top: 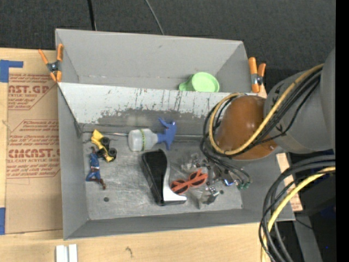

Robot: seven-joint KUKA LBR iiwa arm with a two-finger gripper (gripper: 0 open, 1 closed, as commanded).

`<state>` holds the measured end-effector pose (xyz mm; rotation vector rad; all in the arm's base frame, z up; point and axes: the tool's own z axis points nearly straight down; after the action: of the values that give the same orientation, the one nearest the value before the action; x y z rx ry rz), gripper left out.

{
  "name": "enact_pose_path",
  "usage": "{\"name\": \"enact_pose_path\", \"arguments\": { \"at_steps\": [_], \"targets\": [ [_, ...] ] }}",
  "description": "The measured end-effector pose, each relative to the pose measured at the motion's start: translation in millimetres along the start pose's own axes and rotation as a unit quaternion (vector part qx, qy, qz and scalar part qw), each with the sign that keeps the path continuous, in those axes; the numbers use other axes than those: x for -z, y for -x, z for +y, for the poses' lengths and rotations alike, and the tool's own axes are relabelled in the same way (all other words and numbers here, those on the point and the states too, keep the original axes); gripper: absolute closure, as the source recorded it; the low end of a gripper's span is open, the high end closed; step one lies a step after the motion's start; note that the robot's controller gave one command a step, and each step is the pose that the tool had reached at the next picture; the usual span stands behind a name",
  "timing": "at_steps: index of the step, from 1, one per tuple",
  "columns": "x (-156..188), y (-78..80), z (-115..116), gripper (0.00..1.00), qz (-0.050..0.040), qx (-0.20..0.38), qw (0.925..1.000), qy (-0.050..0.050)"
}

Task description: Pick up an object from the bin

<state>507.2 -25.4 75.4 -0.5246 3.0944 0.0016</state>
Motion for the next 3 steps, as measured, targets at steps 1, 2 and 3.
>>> {"name": "enact_pose_path", "arguments": {
  "at_steps": [1, 2, 3],
  "targets": [
    [-1.4, 0.0, 3.5, 1.0, 0.0011, -0.047, 0.9989, -0.003],
    [-1.5, 0.0, 3.5, 1.0, 0.0009, -0.047, 0.9989, -0.003],
    [1.7, -1.3, 4.0, 1.0, 0.0029, -0.047, 0.9989, -0.002]
  ]
}}
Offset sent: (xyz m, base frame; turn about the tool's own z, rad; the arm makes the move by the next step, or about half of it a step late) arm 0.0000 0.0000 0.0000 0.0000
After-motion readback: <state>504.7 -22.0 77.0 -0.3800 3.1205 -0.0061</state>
